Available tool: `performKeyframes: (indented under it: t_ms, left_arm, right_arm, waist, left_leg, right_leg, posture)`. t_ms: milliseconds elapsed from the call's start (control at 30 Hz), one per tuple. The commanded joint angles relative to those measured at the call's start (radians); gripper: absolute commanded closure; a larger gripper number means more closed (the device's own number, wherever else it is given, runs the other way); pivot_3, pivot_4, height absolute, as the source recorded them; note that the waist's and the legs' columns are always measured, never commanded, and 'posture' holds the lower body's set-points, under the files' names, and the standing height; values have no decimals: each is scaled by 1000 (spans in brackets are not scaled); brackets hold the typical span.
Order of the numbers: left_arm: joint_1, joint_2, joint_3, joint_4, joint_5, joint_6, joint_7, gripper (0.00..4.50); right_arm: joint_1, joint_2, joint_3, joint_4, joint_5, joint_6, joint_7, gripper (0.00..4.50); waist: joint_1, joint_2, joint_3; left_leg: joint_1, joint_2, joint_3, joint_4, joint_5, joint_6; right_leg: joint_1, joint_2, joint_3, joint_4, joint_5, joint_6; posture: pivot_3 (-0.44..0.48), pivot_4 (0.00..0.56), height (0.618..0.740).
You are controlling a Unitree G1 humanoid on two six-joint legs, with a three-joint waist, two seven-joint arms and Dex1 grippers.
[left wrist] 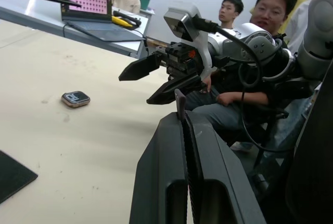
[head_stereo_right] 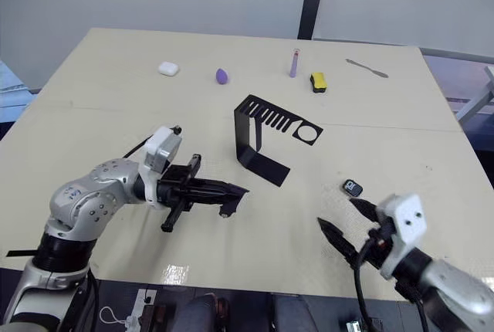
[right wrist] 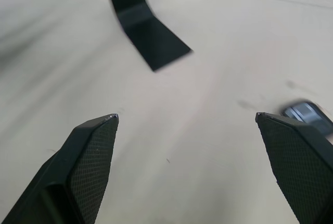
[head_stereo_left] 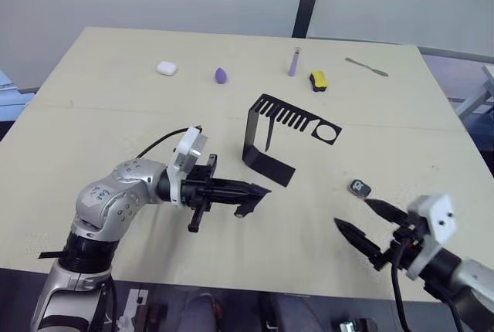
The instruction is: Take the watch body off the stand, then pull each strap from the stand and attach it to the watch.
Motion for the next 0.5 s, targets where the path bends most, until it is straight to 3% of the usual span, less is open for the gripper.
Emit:
performKeyframes:
  t_ms: [33,267,500]
  left_arm:
    - [-30,-11,-19,17,21,-36,-46,4500]
    - [-57,-32,-34,45,39,-50,-71,4500]
    - [-52,-48,-23,19,32,-43,-39,4500]
  right_arm:
    - [80,46,-74,-35,-34,-85,-2,10]
    - [114,31,-118,71,-39,-172,76,10]
    - [-65,-168,-70,357,-52,-196,270,10]
  waist:
    - [-5,1,-1]
    - [-2,1,-1]
    - [0,2,0]
  left_leg:
    - [1,0,0,0,0,0]
    - [1,0,0,-1,0,0]
    - [1,-1,0,0,0,1]
  right_leg:
    - [0,0,0,0,0,0]
    - [0,1,1,0,0,0]
    - [1,1,1,0,0,0]
  posture:
    - [0,150,740]
    - [0,150,740]
    - [0,150,740]
